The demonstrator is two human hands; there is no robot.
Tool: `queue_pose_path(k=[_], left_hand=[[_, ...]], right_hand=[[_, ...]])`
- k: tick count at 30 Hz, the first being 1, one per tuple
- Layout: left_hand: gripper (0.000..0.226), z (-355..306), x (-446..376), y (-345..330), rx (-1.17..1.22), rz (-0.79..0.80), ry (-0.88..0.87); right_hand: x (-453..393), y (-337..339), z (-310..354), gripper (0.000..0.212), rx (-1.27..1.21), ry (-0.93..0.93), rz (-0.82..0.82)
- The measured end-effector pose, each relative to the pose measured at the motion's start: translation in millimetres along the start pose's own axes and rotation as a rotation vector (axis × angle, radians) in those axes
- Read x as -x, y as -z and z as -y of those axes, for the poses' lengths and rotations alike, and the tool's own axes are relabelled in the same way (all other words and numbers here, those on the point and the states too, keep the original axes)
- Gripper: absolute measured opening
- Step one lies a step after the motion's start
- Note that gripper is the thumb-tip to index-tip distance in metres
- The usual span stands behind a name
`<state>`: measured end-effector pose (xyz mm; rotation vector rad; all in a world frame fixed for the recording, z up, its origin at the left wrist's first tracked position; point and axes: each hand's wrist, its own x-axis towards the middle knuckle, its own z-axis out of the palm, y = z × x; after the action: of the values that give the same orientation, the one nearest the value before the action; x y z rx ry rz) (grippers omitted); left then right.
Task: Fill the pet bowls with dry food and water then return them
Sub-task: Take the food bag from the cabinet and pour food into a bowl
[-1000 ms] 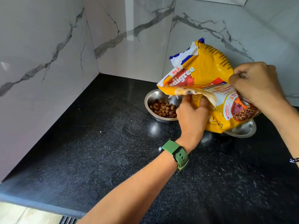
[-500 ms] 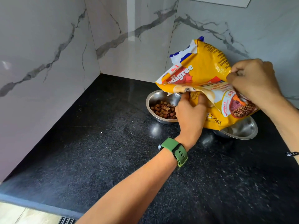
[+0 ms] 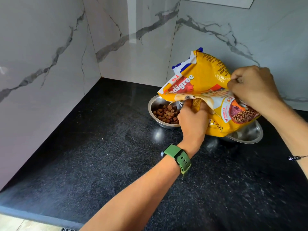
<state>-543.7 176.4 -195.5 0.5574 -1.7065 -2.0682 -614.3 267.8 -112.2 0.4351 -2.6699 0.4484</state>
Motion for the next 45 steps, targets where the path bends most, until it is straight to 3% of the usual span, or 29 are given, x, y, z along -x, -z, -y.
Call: queue_pose_path(k=[3,5,8,13,17,24,31,39,45], left_hand=[[0.037,-0.5,0.7,0.2,0.009,-0.015,-0.079],[0.034,1.5,-2.1,1.9,-0.002,-0.027,-0.07],[0.041,6.5,0.6,3.7,0.011,-0.015,-0.007],[0.051,6.9,0.5,5.3,-0.001,-0.013,0.0],[0.031,7.2,0.3,7.7,-0.046,0.034,-0.037],[0.038,20.3,3.9,18.2,-0.204,0.007,-0.208],[0.032,23.0,9.9,33.5,-0.274,0.018,-0.429],[0.031,18.2,14.1,48.7,-0.308,0.004,-0.461],[0.027,12.2,13.7,56.8,-0.3,0.006,-0.539]], right_hand=[[1.5,4.3,2.8,0.017,-0.021,0.025,-0.082],[1.7,0.4,4.0,0.014,-0.002,0.026,-0.047],[2.7,-7.5,0.7,0.011,0.016,0.008,0.055],[6.1,-12.6,-5.2,0.013,-0.017,0.018,0.031],[14.7,-15.0,-15.6,0.013,-0.127,0.004,-0.04],[48.1,-48.4,-48.9,0.027,-0.51,-0.211,-0.099],[74.0,-88.9,-56.5,0.018,-1.035,-0.438,-0.19],[68.3,-102.6,-42.4,0.047,-1.522,-0.656,-0.159],[63.8,-108.1,-36.1,0.032,-1.732,-0.712,-0.194]])
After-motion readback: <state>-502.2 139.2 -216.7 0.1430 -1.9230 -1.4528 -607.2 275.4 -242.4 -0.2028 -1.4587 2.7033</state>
